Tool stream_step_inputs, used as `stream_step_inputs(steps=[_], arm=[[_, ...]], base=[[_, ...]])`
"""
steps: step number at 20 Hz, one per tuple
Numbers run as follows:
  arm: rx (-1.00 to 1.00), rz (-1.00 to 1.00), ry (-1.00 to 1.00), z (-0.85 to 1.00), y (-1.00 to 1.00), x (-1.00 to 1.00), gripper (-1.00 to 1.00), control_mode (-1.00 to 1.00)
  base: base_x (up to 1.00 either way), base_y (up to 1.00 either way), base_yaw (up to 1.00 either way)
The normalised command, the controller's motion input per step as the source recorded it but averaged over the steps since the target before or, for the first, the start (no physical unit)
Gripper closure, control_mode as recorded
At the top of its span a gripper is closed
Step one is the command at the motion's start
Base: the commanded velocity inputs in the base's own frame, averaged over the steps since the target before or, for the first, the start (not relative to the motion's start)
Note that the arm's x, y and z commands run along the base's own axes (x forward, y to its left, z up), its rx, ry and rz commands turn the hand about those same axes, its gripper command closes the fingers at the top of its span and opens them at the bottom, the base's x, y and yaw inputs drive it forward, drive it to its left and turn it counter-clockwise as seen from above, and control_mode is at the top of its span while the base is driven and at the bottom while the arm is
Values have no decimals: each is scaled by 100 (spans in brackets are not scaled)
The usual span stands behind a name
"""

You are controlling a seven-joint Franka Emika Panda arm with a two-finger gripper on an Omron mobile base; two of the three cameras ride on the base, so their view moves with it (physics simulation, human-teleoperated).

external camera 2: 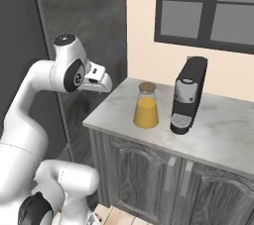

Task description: Move the chicken drumstick and burrito from the second highest shelf to the top shelf to make space. Then, place the pitcher from the counter on the cleared second highest shelf.

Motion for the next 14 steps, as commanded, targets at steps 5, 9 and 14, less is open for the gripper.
stream_step_inputs(steps=[5, 9, 14], arm=[[1, 0, 0, -37, -56, 18, -100, -100], [0, 0, -8, -58, -28, 18, -100, -100], [0, -2, -19, -58, -29, 22, -100, -100]], base=[[0, 0, 0], [0, 0, 0], [0, 0, 0]])
